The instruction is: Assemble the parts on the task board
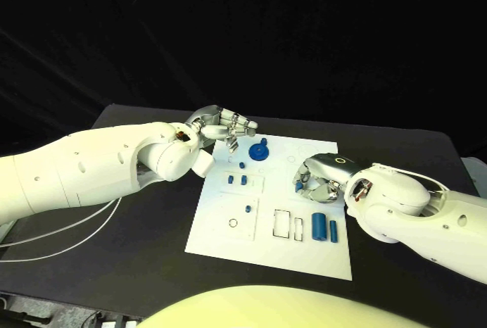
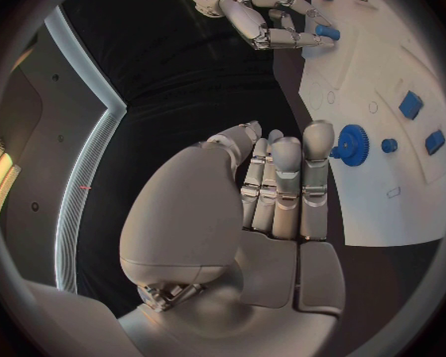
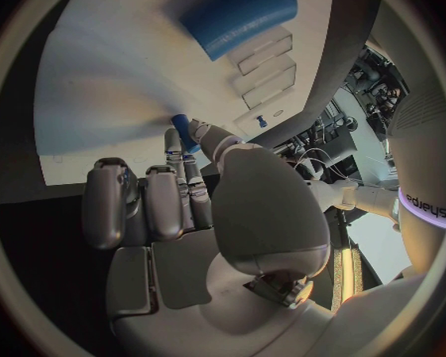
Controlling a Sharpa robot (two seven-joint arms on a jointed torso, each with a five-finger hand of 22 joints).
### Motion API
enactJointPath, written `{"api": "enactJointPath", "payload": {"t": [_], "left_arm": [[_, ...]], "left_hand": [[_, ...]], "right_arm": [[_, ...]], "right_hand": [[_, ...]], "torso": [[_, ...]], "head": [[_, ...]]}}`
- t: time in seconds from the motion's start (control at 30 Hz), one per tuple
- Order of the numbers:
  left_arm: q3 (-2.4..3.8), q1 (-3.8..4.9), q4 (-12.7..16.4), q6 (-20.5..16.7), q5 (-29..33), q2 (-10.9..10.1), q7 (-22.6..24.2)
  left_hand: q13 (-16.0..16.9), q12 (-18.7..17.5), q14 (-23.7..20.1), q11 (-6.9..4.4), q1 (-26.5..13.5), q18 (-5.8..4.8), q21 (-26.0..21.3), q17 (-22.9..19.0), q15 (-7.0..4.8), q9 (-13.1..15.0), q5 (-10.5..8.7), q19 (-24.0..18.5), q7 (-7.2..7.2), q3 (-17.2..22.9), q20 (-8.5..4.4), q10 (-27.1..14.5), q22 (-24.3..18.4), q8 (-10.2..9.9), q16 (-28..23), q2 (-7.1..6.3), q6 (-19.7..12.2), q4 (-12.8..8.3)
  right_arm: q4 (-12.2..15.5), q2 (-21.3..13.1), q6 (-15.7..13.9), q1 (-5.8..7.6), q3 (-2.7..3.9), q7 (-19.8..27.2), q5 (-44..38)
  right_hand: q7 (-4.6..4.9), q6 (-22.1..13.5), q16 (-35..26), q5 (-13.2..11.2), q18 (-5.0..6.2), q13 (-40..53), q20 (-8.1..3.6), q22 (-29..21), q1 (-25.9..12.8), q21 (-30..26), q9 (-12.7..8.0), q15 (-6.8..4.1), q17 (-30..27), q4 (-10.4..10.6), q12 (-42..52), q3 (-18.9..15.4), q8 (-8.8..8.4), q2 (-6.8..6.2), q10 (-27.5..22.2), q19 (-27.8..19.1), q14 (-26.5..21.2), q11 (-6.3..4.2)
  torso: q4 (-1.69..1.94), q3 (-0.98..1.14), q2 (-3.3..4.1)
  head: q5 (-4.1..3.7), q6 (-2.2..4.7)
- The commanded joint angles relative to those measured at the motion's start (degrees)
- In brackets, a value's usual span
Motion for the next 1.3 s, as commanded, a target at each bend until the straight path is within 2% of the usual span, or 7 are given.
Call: {"api": "enactJointPath", "payload": {"t": [0.03,0.3,0.6,0.83,1.0,1.17,1.3], "left_arm": [[0.03,0.05,0.19,0.99,0.2,0.03,0.38],[0.03,0.05,0.16,1.04,0.2,0.04,0.32],[0.03,0.05,0.02,1.04,0.2,0.12,0.23],[0.03,0.04,-0.24,1.03,0.2,0.25,0.15],[0.03,0.04,-0.34,1.08,0.2,0.38,0.14],[0.03,0.03,-0.44,1.16,0.2,0.58,0.17],[0.03,0.03,-0.54,1.22,0.2,0.79,0.23]], "left_hand": [[0.05,0.33,-0.15,0.0,-0.27,0.89,-0.06,0.07,-0.1,-0.09,0.06,0.2,-0.09,-0.4,0.35,-0.63,-0.01,0.1,0.23,0.15,-0.33,0.0],[0.06,0.34,-0.15,0.0,-0.27,0.9,-0.1,0.07,-0.11,-0.1,0.06,0.19,-0.09,-0.41,0.35,-0.68,-0.05,0.09,0.24,0.15,-0.37,-0.01],[0.06,0.35,-0.16,0.0,-0.24,0.91,-0.11,0.05,-0.11,-0.11,0.07,0.18,-0.08,-0.41,0.35,-0.73,-0.07,0.09,0.23,0.17,-0.41,-0.04],[0.06,0.36,-0.16,0.0,-0.21,0.91,-0.12,0.04,-0.11,-0.12,0.07,0.18,-0.08,-0.4,0.35,-0.76,-0.09,0.09,0.23,0.18,-0.44,-0.06],[0.07,0.4,-0.18,0.0,-0.15,0.93,-0.17,0.0,-0.12,-0.13,0.09,0.16,-0.07,-0.37,0.35,-0.84,-0.15,0.09,0.21,0.26,-0.49,-0.1],[0.07,0.4,-0.18,0.0,-0.15,0.93,-0.17,0.0,-0.12,-0.13,0.09,0.16,-0.07,-0.37,0.35,-0.84,-0.15,0.09,0.21,0.26,-0.49,-0.1],[0.07,0.4,-0.18,0.0,-0.15,0.93,-0.17,0.0,-0.12,-0.13,0.09,0.16,-0.07,-0.37,0.35,-0.84,-0.15,0.09,0.21,0.26,-0.49,-0.1]], "right_arm": [[0.13,0.18,-1.16,-0.13,-0.04,-0.6,-1.21],[1.01,-0.1,-3.98,-0.26,-0.04,-0.6,-1.48],[2.94,-1.34,-7.76,-0.3,0.02,-0.65,-1.58],[5.98,-3.15,-9.15,0.09,0.28,-0.81,-0.84],[9.34,-3.91,-10.37,0.35,0.43,-0.4,1.03],[11.99,-2.51,-11.59,0.29,0.47,0.56,3.09],[13.03,-0.31,-12.09,-0.07,0.47,1.26,4.22]], "right_hand": [[-0.11,0.77,0.4,-0.4,-0.48,0.13,-0.21,8.11,-0.64,0.36,0.11,-0.43,-0.01,0.34,0.38,-0.27,0.43,-0.08,0.38,0.42,1.99,-0.1],[-1.12,3.45,0.99,-0.4,-0.8,0.82,-0.74,8.91,0.24,1.9,0.92,-1.14,0.64,0.45,1.78,-0.44,1.83,0.99,2.15,1.2,2.2,-1.03],[-1.64,4.7,1.3,-0.13,-1.05,1.29,-1.21,9.49,1.09,3.02,1.56,-1.65,0.94,0.25,2.48,-0.42,2.52,1.73,3.36,1.76,2.3,-1.63],[-1.67,4.91,1.37,-0.12,-1.12,1.37,-1.3,9.65,1.39,3.32,1.71,-1.73,1.01,0.1,2.54,-0.33,2.63,1.89,3.56,1.9,2.32,-1.71],[-1.65,4.9,1.39,-0.1,-1.12,1.37,-1.31,9.66,1.44,3.32,1.72,-1.74,1.04,0.07,2.52,-0.32,2.62,1.88,3.55,1.91,2.32,-1.71],[-1.58,4.87,1.39,0.0,-1.1,1.37,-1.35,9.62,1.56,3.22,1.76,-1.75,1.02,-0.01,2.46,-0.29,2.6,1.88,3.53,1.86,2.32,-1.7],[-1.52,4.81,1.35,0.08,-1.07,1.36,-1.37,9.57,1.58,3.08,1.77,-1.75,0.93,-0.03,2.41,-0.29,2.56,1.87,3.5,1.8,2.31,-1.66]], "torso": [[0.0,-0.02,-0.01],[-0.02,-0.02,-0.08],[-0.03,-0.07,-0.17],[-0.06,-0.07,-0.16],[-0.07,-0.07,-0.13],[-0.05,-0.01,-0.09],[0.05,-0.08,-0.08]], "head": [[0.02,-0.04],[-0.04,-0.05],[-0.08,0.2],[-0.08,0.54],[-0.05,0.75],[0.2,0.92],[0.6,0.8]]}}
